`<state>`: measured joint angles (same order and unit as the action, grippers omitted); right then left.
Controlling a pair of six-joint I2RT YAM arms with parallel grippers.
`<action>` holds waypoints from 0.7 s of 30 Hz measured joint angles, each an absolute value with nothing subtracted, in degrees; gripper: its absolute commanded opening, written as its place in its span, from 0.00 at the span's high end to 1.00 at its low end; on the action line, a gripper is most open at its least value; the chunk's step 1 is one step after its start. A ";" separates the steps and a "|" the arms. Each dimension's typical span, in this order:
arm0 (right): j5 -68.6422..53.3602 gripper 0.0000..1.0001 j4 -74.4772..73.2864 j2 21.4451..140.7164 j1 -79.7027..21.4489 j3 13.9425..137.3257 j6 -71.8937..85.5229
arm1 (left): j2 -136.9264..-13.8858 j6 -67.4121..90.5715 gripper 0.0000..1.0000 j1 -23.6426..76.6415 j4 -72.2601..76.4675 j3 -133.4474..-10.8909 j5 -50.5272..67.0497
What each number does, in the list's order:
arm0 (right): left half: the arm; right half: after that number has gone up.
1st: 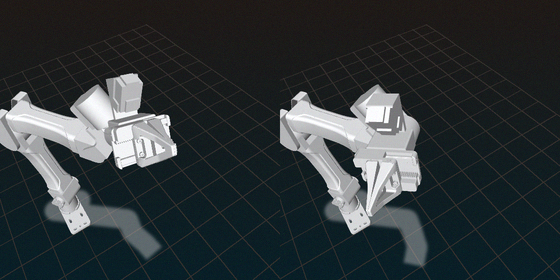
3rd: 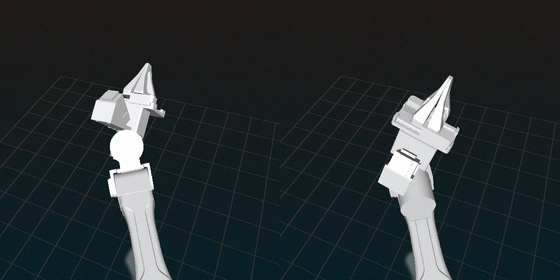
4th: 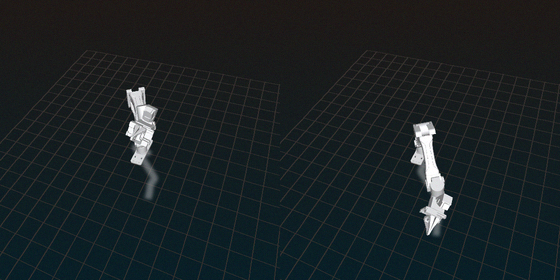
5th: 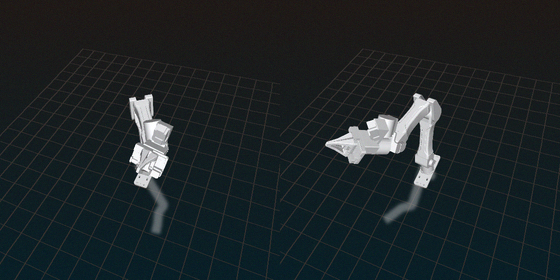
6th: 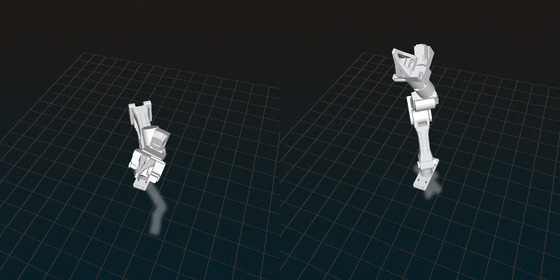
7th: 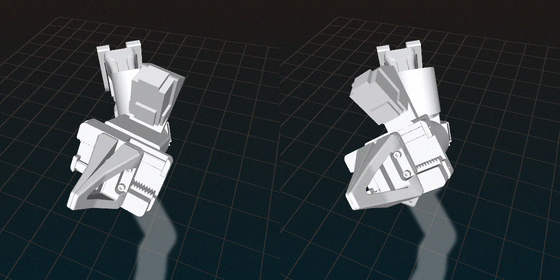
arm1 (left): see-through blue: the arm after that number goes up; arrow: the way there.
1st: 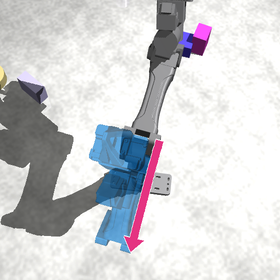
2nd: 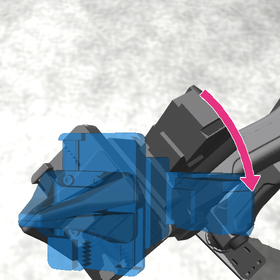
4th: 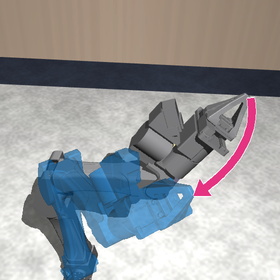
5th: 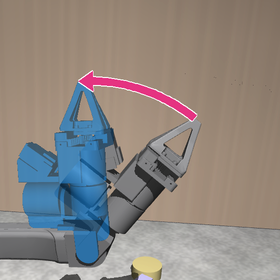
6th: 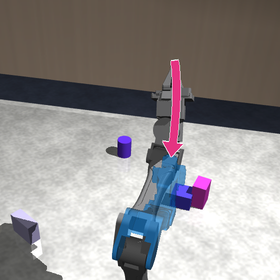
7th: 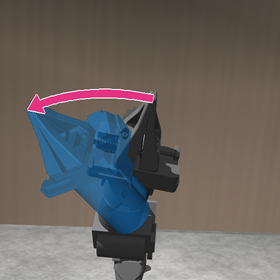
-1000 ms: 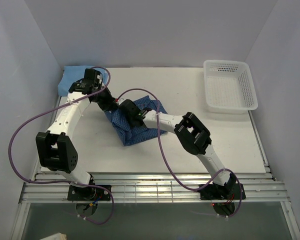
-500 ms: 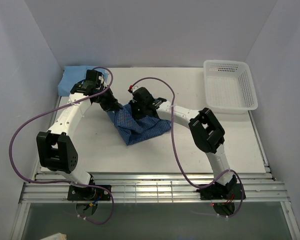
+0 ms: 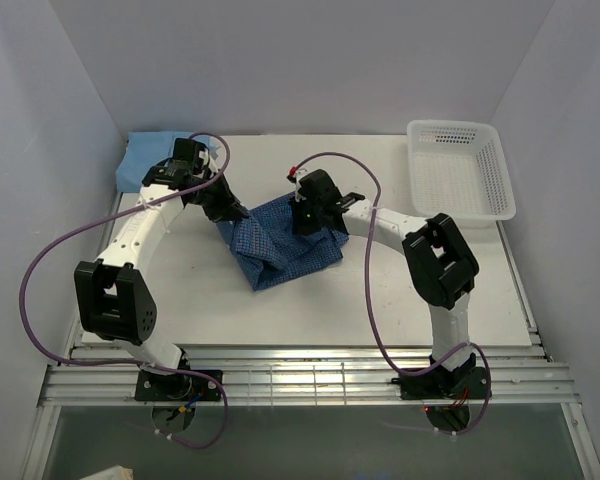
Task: Fold and stack the long sleeve shirts
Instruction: Fold the shirt
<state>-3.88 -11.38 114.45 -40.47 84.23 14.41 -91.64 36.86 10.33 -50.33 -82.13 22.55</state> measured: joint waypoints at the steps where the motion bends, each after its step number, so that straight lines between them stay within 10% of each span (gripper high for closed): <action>1: -4.19 0.92 -11.35 114.45 -40.66 83.77 14.33 | -91.96 36.82 1.00 10.52 -50.33 -82.48 22.70; 21: 8.78 0.92 -11.88 110.21 -33.15 71.20 12.45 | -105.45 36.36 1.00 18.06 -48.60 -95.44 23.42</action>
<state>8.78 -11.88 110.21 -33.15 71.20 12.45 -105.45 36.36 18.06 -48.60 -95.44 23.42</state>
